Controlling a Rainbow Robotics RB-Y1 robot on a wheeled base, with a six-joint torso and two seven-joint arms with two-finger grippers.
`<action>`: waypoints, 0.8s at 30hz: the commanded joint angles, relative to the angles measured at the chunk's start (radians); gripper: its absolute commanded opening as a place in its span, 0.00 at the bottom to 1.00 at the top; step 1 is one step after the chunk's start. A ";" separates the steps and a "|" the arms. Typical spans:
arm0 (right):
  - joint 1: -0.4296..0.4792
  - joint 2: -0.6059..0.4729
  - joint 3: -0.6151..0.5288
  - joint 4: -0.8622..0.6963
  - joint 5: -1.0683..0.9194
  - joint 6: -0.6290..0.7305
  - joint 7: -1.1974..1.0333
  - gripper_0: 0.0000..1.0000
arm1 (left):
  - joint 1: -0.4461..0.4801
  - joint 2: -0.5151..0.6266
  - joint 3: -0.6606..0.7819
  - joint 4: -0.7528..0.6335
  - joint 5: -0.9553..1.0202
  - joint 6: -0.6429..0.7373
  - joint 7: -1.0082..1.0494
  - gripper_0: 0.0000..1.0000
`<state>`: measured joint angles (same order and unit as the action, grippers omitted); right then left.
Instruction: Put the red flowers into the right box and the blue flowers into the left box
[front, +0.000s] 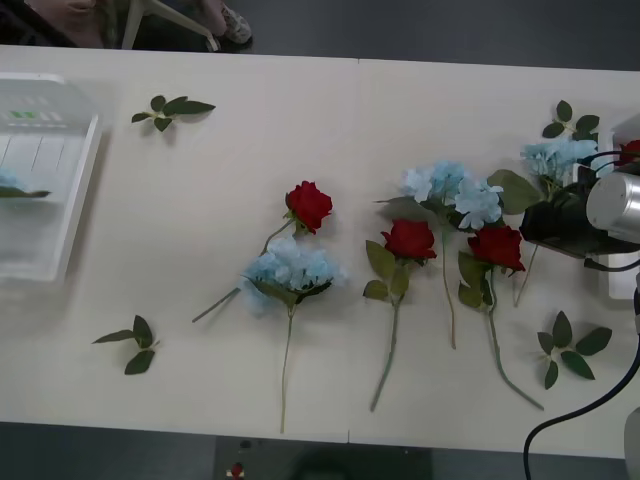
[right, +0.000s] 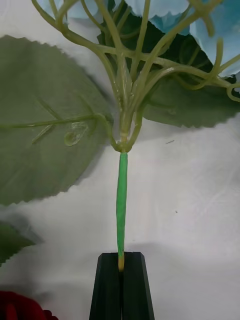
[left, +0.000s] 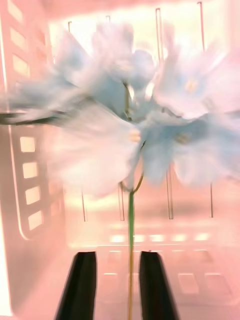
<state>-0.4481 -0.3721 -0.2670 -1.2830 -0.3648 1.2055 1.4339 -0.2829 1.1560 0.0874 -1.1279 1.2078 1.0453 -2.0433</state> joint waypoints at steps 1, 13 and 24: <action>-0.023 -0.018 -0.006 -0.013 0.009 -0.003 -0.035 0.00 | -0.015 0.027 0.012 -0.004 -0.017 -0.019 -0.032 0.80; 0.002 -0.051 -0.147 -0.219 -0.330 0.026 0.304 0.00 | -0.013 0.088 0.017 -0.090 0.272 0.048 -0.018 0.85; -0.004 -0.074 -0.195 -0.275 -0.901 0.167 0.585 0.00 | -0.050 0.014 0.020 -0.334 0.289 0.041 0.173 1.00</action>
<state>-0.4414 -0.4251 -0.4663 -1.5174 -1.1704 1.3480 1.9465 -0.2837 1.1936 0.0874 -1.4014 1.5360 1.0903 -1.9799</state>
